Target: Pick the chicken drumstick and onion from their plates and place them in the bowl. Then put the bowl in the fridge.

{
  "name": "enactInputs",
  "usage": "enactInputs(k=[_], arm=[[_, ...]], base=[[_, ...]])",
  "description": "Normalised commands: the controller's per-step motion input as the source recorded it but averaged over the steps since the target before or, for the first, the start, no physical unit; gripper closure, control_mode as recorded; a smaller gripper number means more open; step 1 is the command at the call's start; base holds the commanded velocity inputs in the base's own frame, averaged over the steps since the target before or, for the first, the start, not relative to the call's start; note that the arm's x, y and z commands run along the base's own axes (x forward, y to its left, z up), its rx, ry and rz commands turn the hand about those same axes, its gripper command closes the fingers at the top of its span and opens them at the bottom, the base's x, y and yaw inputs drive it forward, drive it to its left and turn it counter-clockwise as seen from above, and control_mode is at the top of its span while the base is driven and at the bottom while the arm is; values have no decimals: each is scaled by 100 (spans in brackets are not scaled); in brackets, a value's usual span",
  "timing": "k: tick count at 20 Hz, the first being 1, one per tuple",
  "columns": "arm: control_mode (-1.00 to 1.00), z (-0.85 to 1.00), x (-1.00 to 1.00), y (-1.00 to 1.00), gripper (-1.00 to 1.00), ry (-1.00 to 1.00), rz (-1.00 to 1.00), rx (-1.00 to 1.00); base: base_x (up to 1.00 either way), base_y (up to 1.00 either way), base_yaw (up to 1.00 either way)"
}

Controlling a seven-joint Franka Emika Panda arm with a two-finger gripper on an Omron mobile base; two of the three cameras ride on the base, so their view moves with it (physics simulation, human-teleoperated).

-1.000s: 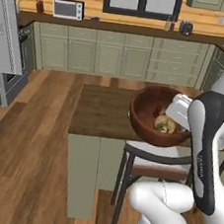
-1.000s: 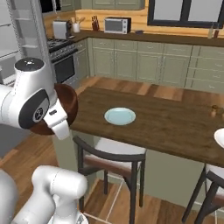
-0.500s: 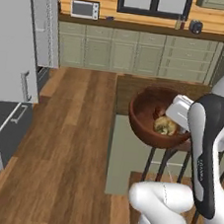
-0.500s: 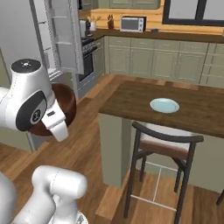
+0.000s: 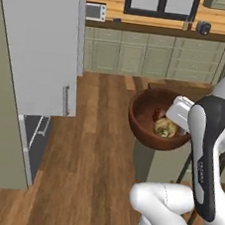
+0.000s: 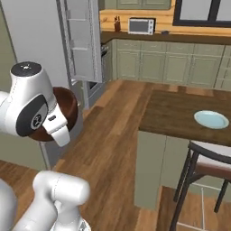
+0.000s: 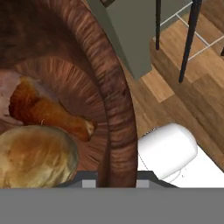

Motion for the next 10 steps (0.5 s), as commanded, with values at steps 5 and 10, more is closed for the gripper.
enactInputs(k=[5, 10], arm=[[100, 0, 0, 0, 100, 0, 0, 0], [100, 0, 0, 0, 100, 0, 0, 0]], base=[[100, 61, -27], [84, -3, -24]])
